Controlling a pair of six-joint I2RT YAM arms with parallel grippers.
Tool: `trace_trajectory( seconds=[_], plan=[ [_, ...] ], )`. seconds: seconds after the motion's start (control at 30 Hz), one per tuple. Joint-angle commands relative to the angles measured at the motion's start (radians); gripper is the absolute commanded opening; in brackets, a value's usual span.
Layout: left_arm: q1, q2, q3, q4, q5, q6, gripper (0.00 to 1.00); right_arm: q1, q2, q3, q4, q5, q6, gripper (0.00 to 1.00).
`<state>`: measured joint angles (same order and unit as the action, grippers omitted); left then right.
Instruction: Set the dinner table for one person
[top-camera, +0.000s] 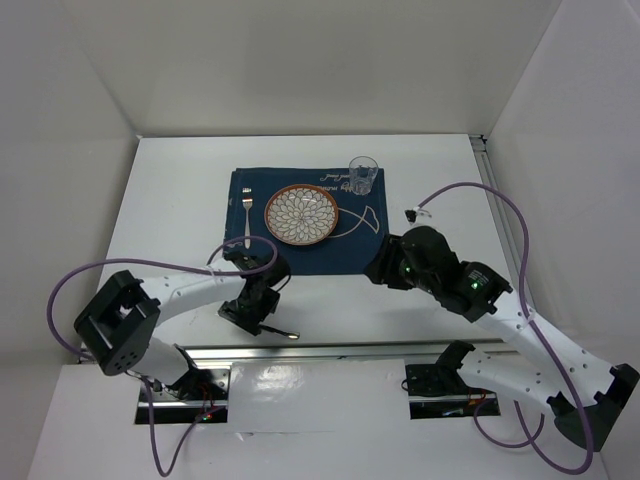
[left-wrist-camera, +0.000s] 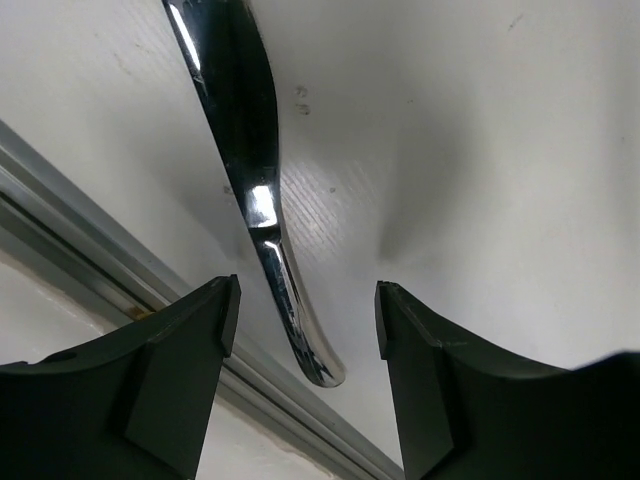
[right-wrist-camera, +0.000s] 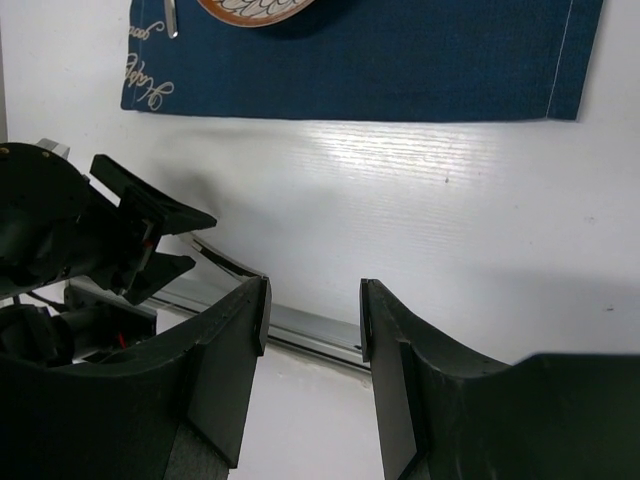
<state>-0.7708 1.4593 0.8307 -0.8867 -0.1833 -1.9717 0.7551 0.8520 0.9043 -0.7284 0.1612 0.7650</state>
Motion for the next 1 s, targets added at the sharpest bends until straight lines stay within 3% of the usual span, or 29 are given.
trace_trajectory(
  seconds=[0.0, 0.27, 0.37, 0.47, 0.6, 0.67, 0.97],
  plan=[
    [0.005, 0.026, -0.030, 0.031, 0.019, -0.088, 0.73, 0.007, -0.018, -0.012, -0.017, 0.011, -0.006, 0.52],
    [0.005, 0.076, -0.071, 0.097, 0.058, -0.141, 0.66, 0.007, -0.018, -0.021, -0.031, 0.011, -0.006, 0.52],
    [0.005, 0.076, -0.097, 0.130, 0.068, -0.150, 0.54, 0.007, -0.028, -0.021, -0.052, 0.029, -0.006, 0.52],
    [0.005, 0.085, -0.108, 0.150, 0.068, -0.150, 0.32, 0.007, -0.050, -0.009, -0.071, 0.029, 0.003, 0.52],
    [0.005, 0.095, -0.108, 0.160, 0.077, -0.141, 0.15, 0.007, -0.059, 0.016, -0.080, 0.047, 0.003, 0.52],
    [0.005, 0.095, -0.093, 0.140, 0.077, -0.141, 0.00, 0.007, -0.059, 0.025, -0.080, 0.057, 0.003, 0.52],
    [-0.071, 0.038, 0.131, -0.162, -0.152, -0.180, 0.00, 0.007, -0.068, 0.025, -0.080, 0.057, 0.003, 0.52]
  ],
)
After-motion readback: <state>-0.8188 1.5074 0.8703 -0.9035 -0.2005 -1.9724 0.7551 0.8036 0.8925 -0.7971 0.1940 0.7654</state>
